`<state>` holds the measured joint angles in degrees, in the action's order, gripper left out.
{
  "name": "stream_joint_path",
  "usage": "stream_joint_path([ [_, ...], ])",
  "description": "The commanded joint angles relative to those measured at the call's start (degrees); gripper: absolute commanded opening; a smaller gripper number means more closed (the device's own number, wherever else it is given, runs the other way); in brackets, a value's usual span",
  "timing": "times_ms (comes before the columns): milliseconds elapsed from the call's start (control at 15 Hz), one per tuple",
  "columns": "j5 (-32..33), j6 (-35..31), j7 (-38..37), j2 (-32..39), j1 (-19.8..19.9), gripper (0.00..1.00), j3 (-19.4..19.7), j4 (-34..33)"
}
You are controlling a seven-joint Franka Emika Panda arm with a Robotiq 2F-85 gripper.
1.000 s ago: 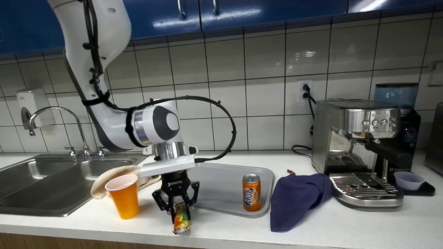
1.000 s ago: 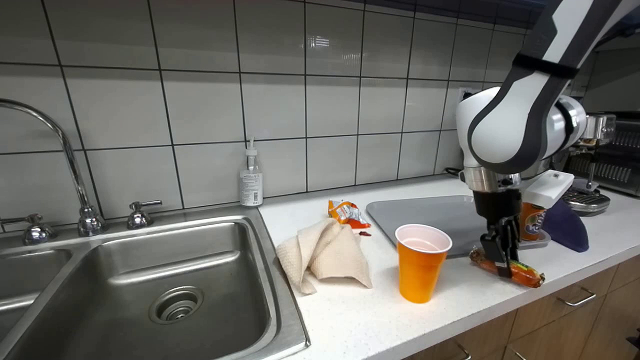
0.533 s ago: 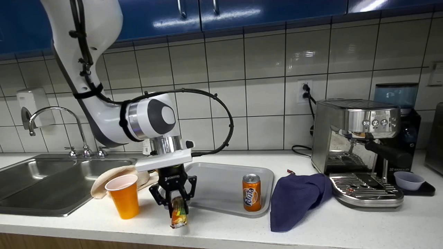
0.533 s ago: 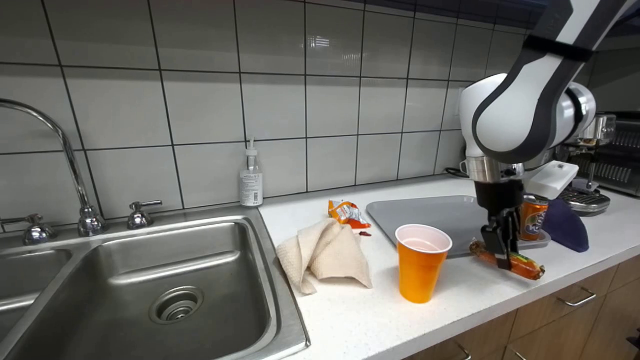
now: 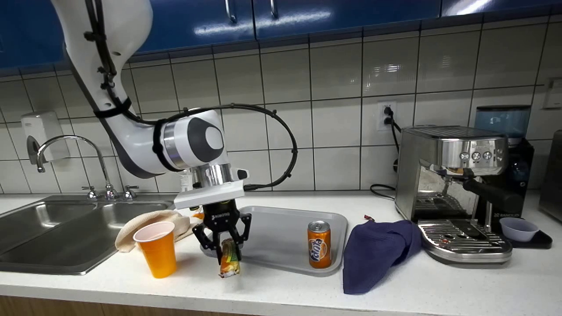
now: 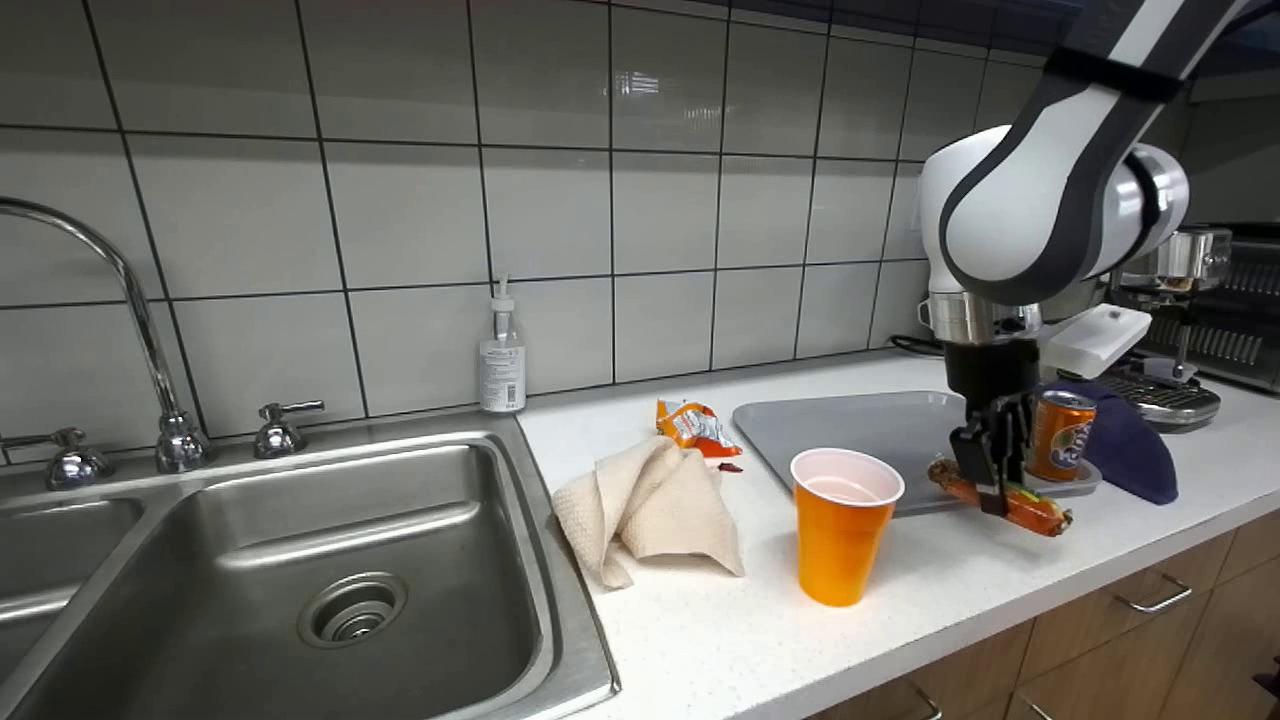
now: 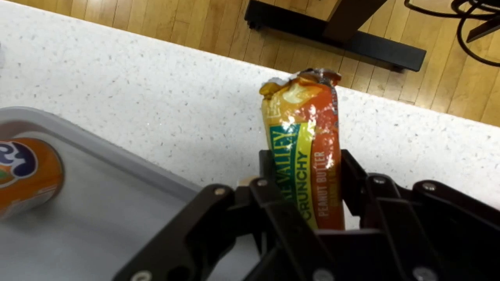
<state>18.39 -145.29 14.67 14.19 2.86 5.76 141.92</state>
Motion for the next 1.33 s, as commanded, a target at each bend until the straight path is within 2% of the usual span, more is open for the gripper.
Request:
stream_joint_path([
  [0,-2.6,1.6,0.2,-0.6,1.0,0.18,-0.8,-2.0],
  [800,-9.1,1.3,-1.3,5.8,3.3,0.18,0.0,-12.7],
  [1267,-9.8,0.8,-3.5,11.3,4.5,0.18,0.9,-18.8],
])
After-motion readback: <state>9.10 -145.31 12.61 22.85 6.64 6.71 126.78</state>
